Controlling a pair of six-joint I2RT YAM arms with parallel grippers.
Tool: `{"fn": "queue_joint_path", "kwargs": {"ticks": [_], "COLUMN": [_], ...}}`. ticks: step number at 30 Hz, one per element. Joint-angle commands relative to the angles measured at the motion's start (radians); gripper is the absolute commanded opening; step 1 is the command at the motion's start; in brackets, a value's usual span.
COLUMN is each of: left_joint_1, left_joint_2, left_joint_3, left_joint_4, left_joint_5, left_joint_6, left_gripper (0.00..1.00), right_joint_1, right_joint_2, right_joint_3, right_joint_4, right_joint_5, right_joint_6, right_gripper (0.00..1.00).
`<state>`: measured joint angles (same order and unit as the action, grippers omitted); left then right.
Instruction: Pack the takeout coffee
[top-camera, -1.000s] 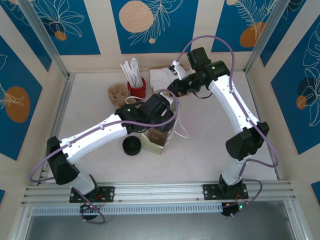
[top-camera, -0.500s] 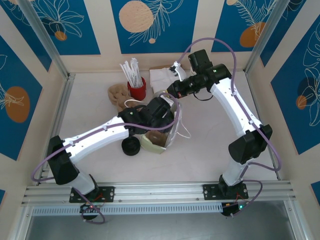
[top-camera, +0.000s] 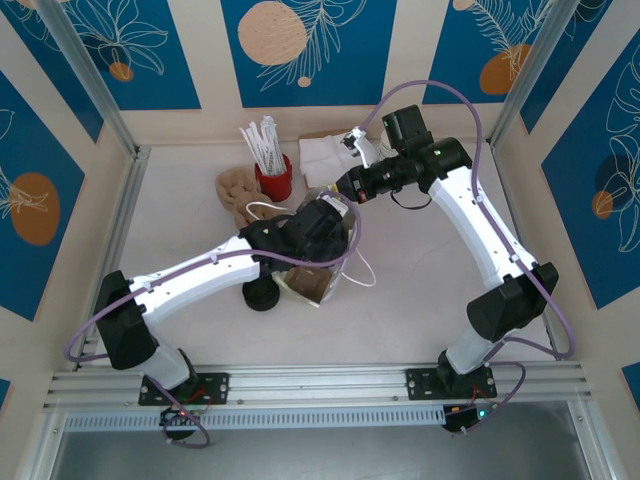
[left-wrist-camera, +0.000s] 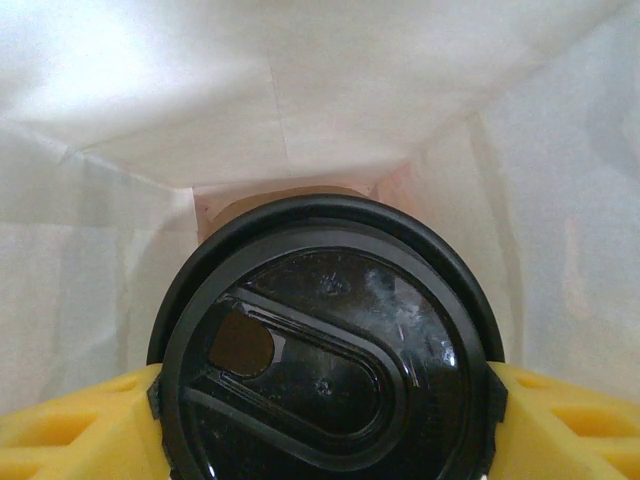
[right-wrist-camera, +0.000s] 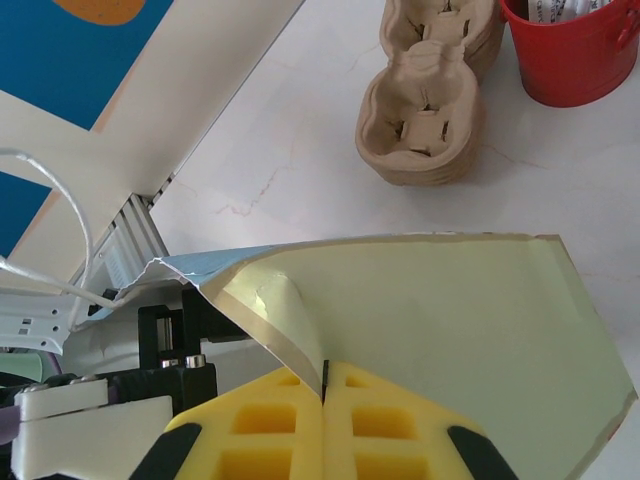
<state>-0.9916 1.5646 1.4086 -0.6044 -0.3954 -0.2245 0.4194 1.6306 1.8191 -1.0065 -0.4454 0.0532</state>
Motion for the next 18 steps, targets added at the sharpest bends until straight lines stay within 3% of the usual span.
{"fn": "queue_joint_path", "kwargs": {"ticks": [1, 18], "left_joint_1": [-0.009, -0.024], "left_joint_2": [0.012, -0.021], "left_joint_3": [-0.005, -0.068], "left_joint_4": [0.063, 0.152], "left_joint_5": [-0.049, -0.091], "left_joint_6": [0.029, 0.044], "left_gripper": [0.72, 0.73], "right_joint_1": [0.015, -0.007], "right_joint_2": [-0.035, -0.015], "right_joint_3": [-0.014, -0.017], "right_joint_4": [-0.011, -0.016], "right_joint_5": [-0.066, -0.086], "right_joint_6": [0.01, 0.037], "right_gripper": [0.01, 0.01]}}
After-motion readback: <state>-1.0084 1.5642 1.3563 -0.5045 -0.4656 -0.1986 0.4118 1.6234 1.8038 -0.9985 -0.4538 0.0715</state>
